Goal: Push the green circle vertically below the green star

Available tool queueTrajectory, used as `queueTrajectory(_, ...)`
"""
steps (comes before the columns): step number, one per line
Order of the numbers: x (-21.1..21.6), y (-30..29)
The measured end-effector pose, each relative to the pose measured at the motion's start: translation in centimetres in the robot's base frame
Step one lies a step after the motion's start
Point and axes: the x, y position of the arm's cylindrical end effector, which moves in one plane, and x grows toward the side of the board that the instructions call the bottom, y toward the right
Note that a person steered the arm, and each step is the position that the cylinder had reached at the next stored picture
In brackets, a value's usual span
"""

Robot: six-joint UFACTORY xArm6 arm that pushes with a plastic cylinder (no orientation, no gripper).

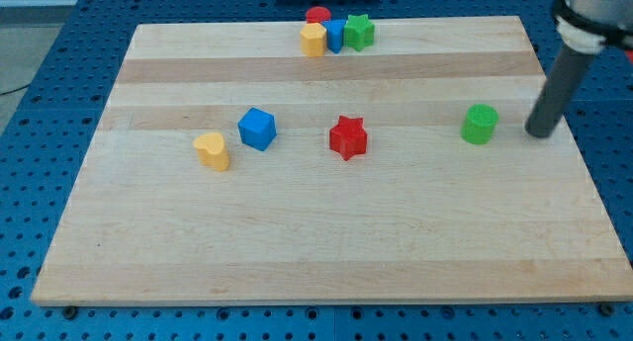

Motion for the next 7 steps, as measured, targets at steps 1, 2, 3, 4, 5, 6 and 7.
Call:
queueTrajectory(1, 0.6, -0.4)
queueTrajectory(2, 0.1, -1.6)
queueTrajectory(3, -0.7, -2.6)
queueTrajectory(4, -1.4, -3.4)
queueTrajectory(5, -2.4, -5.1)
queueTrajectory(6, -2.4, -8.8)
queueTrajectory(7, -2.4, -11.9)
